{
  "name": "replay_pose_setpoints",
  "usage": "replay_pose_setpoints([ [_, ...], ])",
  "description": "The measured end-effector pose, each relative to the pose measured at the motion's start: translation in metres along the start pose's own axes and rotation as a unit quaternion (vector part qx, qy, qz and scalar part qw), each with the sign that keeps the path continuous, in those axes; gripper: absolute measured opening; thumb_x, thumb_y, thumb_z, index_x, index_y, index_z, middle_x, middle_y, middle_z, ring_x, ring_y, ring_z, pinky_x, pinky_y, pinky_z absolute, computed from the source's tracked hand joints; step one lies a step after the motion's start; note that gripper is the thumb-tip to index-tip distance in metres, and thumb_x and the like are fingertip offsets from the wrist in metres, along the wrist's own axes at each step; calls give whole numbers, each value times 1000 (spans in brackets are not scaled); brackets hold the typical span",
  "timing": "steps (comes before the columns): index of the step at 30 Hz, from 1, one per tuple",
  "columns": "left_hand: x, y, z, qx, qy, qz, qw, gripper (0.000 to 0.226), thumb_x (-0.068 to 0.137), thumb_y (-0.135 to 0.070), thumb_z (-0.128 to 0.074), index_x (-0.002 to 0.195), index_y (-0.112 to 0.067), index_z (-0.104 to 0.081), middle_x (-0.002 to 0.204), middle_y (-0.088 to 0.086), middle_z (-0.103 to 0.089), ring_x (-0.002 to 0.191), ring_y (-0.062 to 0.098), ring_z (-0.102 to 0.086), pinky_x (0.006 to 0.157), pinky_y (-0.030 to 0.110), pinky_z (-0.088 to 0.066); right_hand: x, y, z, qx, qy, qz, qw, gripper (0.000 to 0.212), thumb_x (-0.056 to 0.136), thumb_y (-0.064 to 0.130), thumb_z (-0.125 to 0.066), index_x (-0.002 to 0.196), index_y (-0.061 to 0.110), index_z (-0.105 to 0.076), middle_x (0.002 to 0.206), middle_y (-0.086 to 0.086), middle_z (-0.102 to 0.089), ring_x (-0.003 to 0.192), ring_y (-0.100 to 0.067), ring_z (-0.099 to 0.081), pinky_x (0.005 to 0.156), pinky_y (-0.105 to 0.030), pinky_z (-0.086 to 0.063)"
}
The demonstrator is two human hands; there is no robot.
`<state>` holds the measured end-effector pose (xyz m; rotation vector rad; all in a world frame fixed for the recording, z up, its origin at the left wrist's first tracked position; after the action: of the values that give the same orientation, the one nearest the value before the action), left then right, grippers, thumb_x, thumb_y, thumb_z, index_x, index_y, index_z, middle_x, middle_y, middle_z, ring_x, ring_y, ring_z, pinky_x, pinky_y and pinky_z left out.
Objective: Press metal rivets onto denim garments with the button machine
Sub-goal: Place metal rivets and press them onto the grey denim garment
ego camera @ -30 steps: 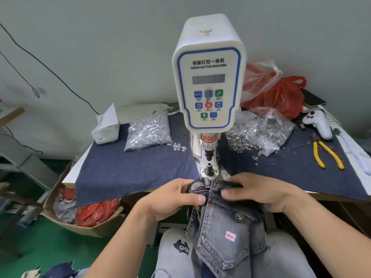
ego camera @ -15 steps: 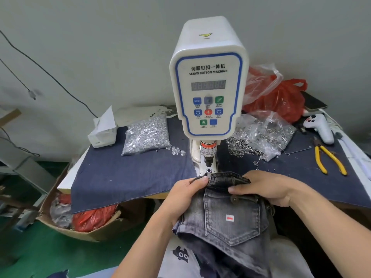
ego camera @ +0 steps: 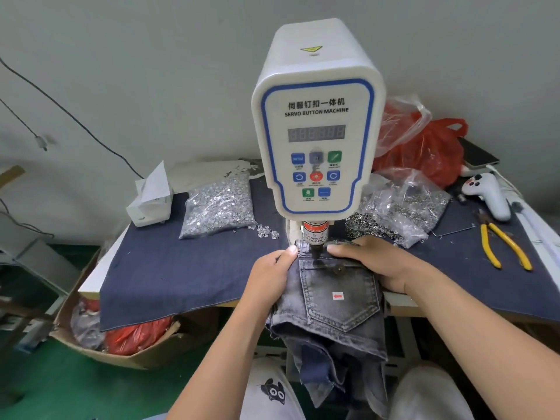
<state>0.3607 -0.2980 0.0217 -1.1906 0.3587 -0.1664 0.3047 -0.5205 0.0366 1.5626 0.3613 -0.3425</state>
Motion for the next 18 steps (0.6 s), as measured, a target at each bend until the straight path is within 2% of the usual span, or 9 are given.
replay_pose_setpoints([
  [2,3,-5,-5,37,5,-34,999,51,107,-45,-53,69,-15,-38,60,-12,-35,57,5,-34,52,19,-27,1,0,6,-13,2,5,1000,55,76,43,-87,107,0,-76,107,-20,-77,98,-33,-76,81,-35,-61],
  [3,3,-5,-7,53,7,-50,997,50,107,-44,-53,69,-17,-37,59,-12,-33,55,6,-31,50,20,-27,0,-2,10,-25,7,6,1000,59,72,45,-89,108,1,-76,108,-18,-77,99,-33,-76,83,-36,-61],
  [8,8,6,-15,93,19,-72,993,54,108,-46,-49,81,0,-52,72,2,-48,63,8,-42,62,31,-33,1,-11,20,-82,-4,31,996,55,68,49,-91,103,7,-79,105,-14,-79,100,-30,-76,98,-48,-58],
  [11,10,8,-17,97,9,-70,993,48,108,-45,-50,73,-13,-47,68,-3,-45,59,4,-40,59,29,-31,4,-15,18,-91,-32,48,994,47,76,42,-89,104,6,-77,103,-13,-79,99,-29,-76,100,-52,-56],
  [13,12,9,-18,105,4,-74,992,46,108,-44,-50,72,-15,-51,68,-4,-50,61,5,-44,58,27,-33,4,-17,19,-91,-44,57,993,39,80,38,-87,103,7,-78,103,-12,-79,99,-29,-76,100,-54,-56],
  [15,12,9,-20,103,-8,-80,991,44,108,-41,-52,73,-15,-56,70,-4,-56,64,4,-48,59,23,-35,4,-19,20,-87,-40,62,993,36,81,36,-85,105,9,-78,105,-11,-79,102,-29,-75,100,-54,-55],
  [18,11,9,-22,100,-24,-97,990,37,107,-37,-55,72,-25,-57,69,-10,-58,66,-2,-53,57,15,-34,3,-21,22,-66,-31,59,996,35,83,31,-84,110,10,-76,108,-12,-78,103,-29,-75,99,-52,-57],
])
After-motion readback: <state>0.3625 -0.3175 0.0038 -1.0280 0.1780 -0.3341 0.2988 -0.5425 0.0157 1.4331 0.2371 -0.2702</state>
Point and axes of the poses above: each hand's wrist, its own x-axis towards the middle knuckle, its own z-axis out of the back of the hand, y = z × x, the point moved 1 cm from there along x, towards the middle knuckle
